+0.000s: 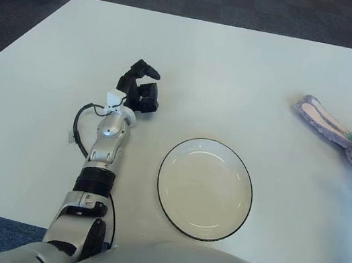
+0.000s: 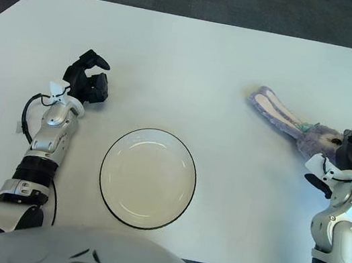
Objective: Put the doll into the plate.
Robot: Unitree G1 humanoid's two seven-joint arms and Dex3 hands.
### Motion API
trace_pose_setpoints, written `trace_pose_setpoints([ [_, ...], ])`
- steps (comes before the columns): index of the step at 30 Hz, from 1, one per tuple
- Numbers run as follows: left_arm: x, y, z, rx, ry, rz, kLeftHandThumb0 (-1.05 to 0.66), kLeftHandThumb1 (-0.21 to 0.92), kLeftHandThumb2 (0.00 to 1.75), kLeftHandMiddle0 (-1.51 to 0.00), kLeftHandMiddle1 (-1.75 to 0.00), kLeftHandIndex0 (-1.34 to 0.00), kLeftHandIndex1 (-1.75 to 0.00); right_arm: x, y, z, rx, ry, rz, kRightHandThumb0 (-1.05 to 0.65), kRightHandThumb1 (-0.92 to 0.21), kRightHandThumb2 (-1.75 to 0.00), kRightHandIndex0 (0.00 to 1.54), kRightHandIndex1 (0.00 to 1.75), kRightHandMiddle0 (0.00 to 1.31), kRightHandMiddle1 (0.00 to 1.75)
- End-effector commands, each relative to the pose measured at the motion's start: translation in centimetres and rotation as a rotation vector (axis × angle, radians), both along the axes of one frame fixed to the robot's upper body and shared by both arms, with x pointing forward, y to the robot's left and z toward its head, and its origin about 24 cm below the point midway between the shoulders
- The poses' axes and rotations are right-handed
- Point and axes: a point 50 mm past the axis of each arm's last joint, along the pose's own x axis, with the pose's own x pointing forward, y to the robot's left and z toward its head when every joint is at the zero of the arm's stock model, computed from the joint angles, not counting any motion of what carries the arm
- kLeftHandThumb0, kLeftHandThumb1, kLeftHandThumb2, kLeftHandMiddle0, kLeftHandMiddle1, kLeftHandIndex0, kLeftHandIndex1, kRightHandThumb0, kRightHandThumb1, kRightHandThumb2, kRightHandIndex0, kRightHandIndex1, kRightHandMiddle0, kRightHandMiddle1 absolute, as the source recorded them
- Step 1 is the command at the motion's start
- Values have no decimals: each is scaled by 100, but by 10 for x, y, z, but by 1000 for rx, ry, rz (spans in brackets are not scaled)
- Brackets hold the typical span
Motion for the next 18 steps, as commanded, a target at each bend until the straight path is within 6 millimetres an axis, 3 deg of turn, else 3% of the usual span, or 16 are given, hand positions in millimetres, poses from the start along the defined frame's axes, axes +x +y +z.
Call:
trace_pose_setpoints([
  [1, -5, 3, -9, 8, 31, 11, -48, 33, 130, -125, -175, -60, -175, -1, -2, -10, 11, -15, 7, -54, -31, -94, 14, 54, 0, 64],
  [8, -6, 2, -8, 6, 29, 11, -48, 33, 130, -125, -175, -60, -175, 2, -2, -16, 6, -97, 18, -49, -33, -97, 12, 89, 0, 84],
  [18, -6, 1, -8, 5, 31, 9, -47, 34, 129, -124, -175, -59, -175, 7, -2, -20, 27, -184, 20, -41, -32, -102, 8, 96, 0, 89],
])
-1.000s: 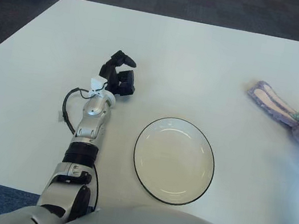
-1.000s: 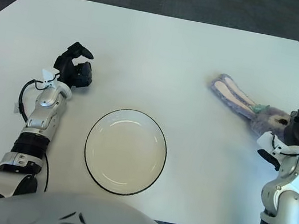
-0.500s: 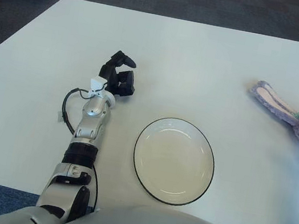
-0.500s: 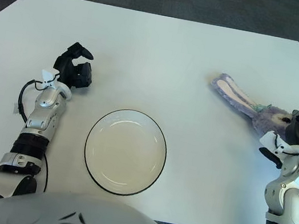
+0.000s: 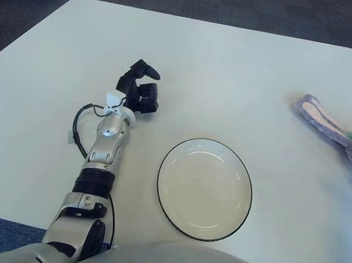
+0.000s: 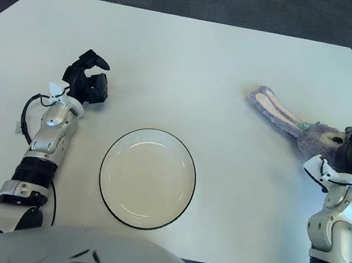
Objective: Put the doll into the plate.
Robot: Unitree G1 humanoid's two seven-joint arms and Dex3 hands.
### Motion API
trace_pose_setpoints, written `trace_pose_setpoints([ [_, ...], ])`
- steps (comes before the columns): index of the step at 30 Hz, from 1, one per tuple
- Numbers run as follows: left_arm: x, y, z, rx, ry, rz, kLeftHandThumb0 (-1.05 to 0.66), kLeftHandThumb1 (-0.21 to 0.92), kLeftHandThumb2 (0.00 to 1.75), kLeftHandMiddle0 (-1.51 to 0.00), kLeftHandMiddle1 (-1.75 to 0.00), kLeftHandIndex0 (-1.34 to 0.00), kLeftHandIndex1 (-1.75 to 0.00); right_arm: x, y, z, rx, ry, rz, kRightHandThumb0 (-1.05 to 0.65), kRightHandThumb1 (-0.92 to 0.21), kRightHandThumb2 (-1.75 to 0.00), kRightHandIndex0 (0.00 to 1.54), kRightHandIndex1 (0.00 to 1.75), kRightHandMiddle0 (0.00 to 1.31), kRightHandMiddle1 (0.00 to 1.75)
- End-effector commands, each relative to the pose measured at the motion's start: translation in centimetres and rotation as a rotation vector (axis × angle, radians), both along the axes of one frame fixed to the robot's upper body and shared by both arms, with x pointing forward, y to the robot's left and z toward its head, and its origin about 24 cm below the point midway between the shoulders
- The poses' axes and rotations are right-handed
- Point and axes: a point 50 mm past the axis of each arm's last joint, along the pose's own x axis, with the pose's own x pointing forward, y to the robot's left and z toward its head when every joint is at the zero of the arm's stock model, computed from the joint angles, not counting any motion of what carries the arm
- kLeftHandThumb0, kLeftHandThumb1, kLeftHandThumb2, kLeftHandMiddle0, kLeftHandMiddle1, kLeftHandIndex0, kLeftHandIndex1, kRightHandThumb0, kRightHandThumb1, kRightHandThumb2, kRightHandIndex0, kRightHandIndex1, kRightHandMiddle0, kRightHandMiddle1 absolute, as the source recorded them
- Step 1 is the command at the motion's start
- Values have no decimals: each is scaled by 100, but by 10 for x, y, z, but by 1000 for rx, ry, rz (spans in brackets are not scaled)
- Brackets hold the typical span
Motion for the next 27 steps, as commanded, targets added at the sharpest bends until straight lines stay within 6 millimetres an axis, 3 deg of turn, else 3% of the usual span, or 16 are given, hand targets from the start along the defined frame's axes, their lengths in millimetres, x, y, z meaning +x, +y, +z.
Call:
trace_pose_setpoints([
  [1, -5, 1, -9, 2, 39, 9, -47, 35, 128, -123, -175, -59, -175, 4, 2, -7, 37, -16, 7, -40, -32, -102, 7, 96, 0, 89],
  [14, -5, 0, -10, -9, 39, 6, -46, 36, 126, -122, -175, -58, -175, 20, 12, -6, 30, -99, 44, -34, -28, -107, 3, 99, 0, 89],
  [27, -6, -1, -10, -13, 36, 5, -46, 37, 126, -123, -175, -57, -175, 36, 17, -10, -4, -141, 67, -23, -21, -117, 0, 113, 0, 109],
])
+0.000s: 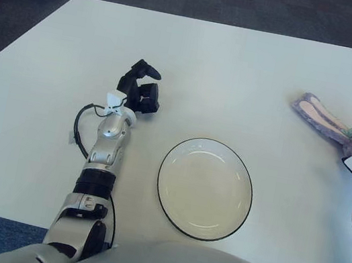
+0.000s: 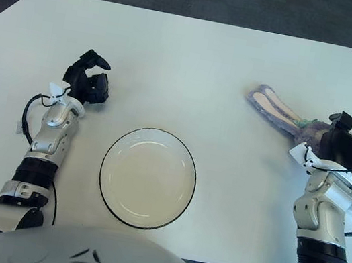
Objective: Put the doll into the plate.
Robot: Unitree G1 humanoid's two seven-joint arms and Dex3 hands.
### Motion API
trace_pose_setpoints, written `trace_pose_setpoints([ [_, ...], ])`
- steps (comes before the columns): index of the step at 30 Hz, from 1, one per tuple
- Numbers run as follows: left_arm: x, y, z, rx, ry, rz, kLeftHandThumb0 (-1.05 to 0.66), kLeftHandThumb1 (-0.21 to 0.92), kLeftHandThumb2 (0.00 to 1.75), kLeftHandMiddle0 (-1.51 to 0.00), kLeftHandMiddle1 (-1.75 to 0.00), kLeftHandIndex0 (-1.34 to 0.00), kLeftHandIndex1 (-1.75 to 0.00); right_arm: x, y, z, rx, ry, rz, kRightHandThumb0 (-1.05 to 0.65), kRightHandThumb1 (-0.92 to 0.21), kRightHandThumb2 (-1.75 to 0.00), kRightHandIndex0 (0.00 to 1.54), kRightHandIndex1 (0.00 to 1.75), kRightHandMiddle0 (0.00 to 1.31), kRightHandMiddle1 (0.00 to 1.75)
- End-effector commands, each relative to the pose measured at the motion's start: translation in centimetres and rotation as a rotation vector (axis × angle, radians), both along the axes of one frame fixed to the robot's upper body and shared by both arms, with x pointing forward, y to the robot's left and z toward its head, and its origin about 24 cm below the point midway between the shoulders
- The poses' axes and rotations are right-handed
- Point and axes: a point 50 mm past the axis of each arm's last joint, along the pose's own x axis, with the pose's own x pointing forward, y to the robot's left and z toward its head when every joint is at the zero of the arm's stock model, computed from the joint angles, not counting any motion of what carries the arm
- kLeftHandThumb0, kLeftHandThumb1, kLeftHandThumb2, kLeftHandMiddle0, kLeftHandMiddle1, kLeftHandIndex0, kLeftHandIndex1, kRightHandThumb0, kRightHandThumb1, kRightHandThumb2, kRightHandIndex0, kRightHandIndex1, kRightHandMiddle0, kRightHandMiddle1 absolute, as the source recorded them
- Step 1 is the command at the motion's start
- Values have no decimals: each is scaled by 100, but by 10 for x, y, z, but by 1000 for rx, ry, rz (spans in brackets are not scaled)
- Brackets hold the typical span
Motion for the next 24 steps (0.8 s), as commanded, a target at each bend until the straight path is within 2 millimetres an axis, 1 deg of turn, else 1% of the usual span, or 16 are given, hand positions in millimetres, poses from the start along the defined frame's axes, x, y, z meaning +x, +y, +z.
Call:
trace_pose_setpoints([
  [1, -5, 1, -10, -7, 38, 10, -46, 37, 125, -123, -175, -57, -175, 6, 2, 1, -13, -17, 7, -23, -21, -117, 0, 114, 0, 110],
  [6, -4, 1, -10, -8, 40, 9, -46, 37, 125, -123, -175, -57, -175, 12, 5, 1, -37, -26, 16, -25, -20, -117, 0, 119, 0, 110],
  [11, -3, 6, -10, -7, 40, 10, -46, 37, 126, -124, -175, -57, -175, 17, 14, 1, -26, -53, 48, -28, -20, -116, 0, 123, 0, 107],
  [17, -2, 9, -9, -10, 33, 17, -47, 35, 127, -125, -175, -58, -175, 21, 20, 2, -1, -73, 74, -34, -22, -112, 0, 118, 0, 98],
  [24, -1, 11, -9, -18, 37, 26, -48, 32, 131, -126, -175, -61, -175, 24, 23, 2, -2, -68, 76, -42, -27, -105, 1, 116, 0, 88],
])
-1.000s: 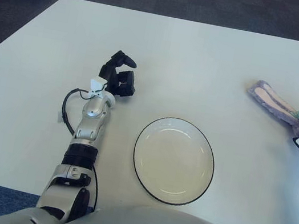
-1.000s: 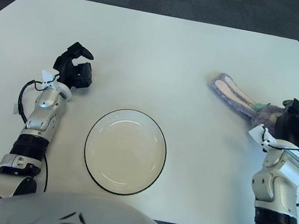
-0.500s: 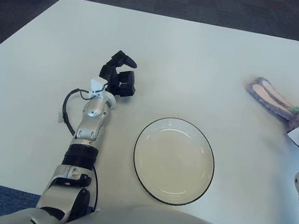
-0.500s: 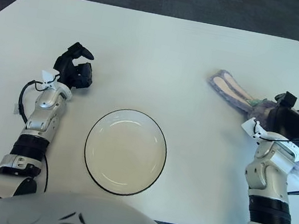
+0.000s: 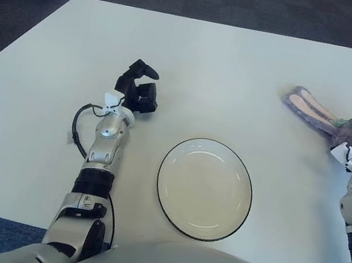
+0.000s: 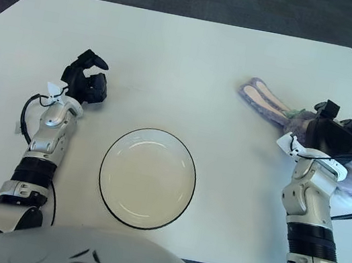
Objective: Put the doll into the plate.
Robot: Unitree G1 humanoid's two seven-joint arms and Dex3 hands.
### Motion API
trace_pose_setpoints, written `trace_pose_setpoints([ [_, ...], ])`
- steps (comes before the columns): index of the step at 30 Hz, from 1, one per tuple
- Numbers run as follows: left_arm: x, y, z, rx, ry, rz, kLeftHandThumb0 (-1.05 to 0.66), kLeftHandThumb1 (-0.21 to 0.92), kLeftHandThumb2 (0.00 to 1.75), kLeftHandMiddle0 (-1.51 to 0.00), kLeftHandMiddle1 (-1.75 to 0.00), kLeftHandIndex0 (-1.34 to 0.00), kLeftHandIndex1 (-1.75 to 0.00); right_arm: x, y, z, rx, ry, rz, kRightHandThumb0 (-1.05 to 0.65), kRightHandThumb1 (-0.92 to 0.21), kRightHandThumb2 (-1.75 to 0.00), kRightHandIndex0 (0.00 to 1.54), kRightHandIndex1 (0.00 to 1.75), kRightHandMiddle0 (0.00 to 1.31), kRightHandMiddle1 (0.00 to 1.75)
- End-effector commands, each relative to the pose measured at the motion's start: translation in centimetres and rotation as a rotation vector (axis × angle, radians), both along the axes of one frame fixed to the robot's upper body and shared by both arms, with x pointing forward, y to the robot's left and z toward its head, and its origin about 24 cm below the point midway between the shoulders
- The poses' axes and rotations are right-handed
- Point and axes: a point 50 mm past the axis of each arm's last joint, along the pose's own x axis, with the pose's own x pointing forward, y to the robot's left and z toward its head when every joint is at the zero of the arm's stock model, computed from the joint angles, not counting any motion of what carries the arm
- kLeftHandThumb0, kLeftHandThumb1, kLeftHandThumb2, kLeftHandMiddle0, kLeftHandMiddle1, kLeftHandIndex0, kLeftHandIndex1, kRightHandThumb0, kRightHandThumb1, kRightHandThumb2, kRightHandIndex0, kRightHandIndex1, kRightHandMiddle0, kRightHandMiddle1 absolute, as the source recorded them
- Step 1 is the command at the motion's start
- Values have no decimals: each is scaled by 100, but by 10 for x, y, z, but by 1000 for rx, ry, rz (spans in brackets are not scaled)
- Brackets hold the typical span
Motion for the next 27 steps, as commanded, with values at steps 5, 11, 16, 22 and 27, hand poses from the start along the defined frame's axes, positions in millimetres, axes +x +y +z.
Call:
trace_pose_setpoints([
  [5, 0, 6, -8, -3, 51, 19, -49, 29, 134, -128, -175, -63, -175, 6, 5, 3, -6, -18, 2, -46, -29, -101, 0, 113, 0, 83],
  [11, 2, 6, -7, -2, 66, 23, -50, 27, 138, -127, -175, -66, -175, 8, 8, 6, -19, -15, -13, -46, -29, -99, 0, 116, 0, 80],
  [16, 3, 6, -7, -4, 73, 29, -51, 25, 139, -126, -175, -67, -175, 9, 8, 7, -25, 6, -29, -45, -29, -99, 0, 119, 0, 79],
  [22, 4, 6, -6, -10, 83, 40, -51, 25, 140, -126, -175, -67, -175, 10, 7, 9, -15, 75, -73, -46, -29, -99, 0, 92, 0, 66],
  [27, 4, 6, -6, -17, 88, 44, -51, 25, 140, -127, -175, -67, -175, 10, 7, 9, -18, 124, -112, -51, -32, -95, 0, 57, 0, 44],
])
